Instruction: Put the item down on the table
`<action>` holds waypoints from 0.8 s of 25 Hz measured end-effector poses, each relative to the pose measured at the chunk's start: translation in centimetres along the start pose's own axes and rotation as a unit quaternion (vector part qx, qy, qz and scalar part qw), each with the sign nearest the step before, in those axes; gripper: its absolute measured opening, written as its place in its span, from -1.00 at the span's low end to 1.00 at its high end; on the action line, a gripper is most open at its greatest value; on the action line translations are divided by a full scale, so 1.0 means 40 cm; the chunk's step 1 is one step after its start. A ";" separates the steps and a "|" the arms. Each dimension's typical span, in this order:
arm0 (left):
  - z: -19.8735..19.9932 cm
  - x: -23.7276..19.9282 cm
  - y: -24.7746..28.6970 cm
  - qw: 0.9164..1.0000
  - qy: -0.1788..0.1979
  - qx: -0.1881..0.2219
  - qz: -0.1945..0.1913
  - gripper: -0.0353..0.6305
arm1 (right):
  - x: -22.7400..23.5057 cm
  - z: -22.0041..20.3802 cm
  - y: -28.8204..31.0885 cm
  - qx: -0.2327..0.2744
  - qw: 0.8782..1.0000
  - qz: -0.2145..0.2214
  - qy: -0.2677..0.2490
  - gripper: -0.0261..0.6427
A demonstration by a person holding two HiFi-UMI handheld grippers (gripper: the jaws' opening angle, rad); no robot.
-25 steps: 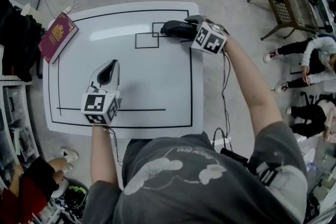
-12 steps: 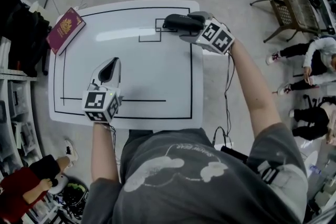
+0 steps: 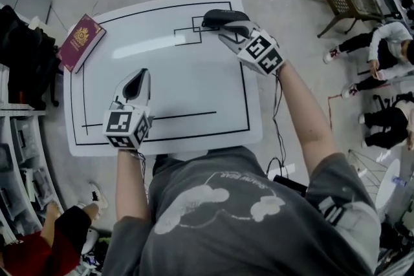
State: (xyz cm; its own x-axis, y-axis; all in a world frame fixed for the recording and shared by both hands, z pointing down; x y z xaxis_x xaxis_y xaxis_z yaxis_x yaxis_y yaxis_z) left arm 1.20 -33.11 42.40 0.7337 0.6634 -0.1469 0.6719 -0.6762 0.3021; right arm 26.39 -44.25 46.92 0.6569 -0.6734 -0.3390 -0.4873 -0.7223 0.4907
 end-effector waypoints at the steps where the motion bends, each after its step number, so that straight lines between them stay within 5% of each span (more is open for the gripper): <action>1: 0.001 -0.008 -0.012 1.000 0.002 0.001 -0.006 -0.88 | -0.020 0.006 -0.003 0.000 1.000 -0.009 0.012 -0.69; 5: 0.000 -0.043 -0.061 0.999 0.011 0.005 -0.035 -0.88 | -0.096 0.027 -0.023 -0.001 0.997 -0.056 0.060 -0.91; 20: -0.077 -0.158 -0.278 0.993 0.025 0.021 -0.114 -0.88 | -0.377 0.158 -0.084 0.023 0.967 -0.193 0.167 -0.93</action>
State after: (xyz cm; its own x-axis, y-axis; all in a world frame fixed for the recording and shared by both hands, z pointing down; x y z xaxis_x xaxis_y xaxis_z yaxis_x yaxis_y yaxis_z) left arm -11.21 -28.80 42.86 0.5563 0.8154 -0.1602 0.8248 -0.5183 0.2260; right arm 14.48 -32.64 45.33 0.9404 -0.2693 -0.2079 -0.1887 -0.9213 0.3399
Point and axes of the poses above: the fingertips, and each gripper's own axes: y forward along the fingers, x to its right, z out of its top, the point moved 4 cm from there along -y, backward along the fingers, and after that the axes turned 15 degrees about -z, right-handed, at the moved point
